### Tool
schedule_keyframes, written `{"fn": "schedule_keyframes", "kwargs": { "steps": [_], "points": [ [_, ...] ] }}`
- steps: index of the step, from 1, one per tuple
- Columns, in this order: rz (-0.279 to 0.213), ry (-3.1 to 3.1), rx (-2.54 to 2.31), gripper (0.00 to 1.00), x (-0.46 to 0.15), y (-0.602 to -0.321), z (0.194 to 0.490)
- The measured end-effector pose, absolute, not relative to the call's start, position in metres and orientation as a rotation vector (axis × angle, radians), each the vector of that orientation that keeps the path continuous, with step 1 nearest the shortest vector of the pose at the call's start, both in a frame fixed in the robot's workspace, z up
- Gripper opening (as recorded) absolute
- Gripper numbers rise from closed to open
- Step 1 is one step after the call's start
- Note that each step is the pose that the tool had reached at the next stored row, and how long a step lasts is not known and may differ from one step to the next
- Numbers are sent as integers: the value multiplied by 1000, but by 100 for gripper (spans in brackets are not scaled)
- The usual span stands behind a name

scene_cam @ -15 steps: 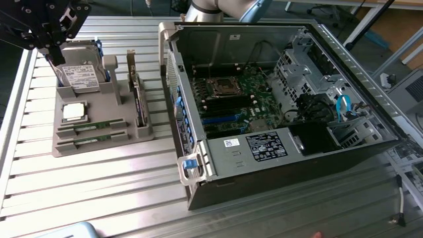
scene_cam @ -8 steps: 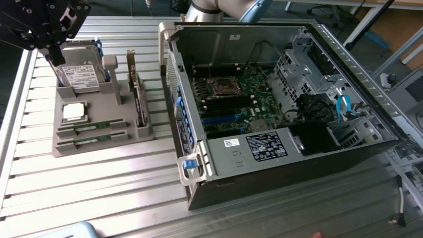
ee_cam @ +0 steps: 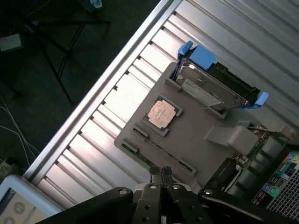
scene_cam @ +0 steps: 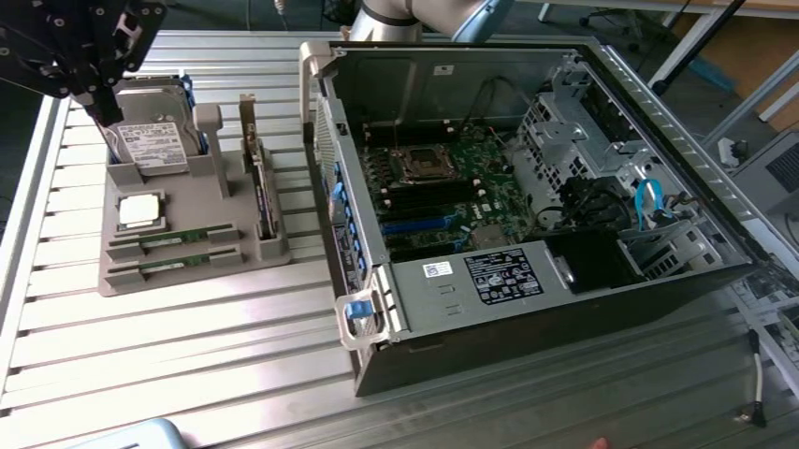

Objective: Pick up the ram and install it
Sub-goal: 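Pick up the ram and move it above insertion slot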

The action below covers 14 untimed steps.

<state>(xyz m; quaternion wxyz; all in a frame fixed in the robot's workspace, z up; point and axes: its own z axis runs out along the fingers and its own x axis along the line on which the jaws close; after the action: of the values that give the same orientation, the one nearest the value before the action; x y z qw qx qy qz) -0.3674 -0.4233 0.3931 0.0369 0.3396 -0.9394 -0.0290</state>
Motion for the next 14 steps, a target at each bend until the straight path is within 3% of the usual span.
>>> {"fn": "schedule_keyframes", "kwargs": {
  "steps": [14],
  "points": [
    [-76, -2748, 1348, 10, -367, -423, 393]
  ]
}}
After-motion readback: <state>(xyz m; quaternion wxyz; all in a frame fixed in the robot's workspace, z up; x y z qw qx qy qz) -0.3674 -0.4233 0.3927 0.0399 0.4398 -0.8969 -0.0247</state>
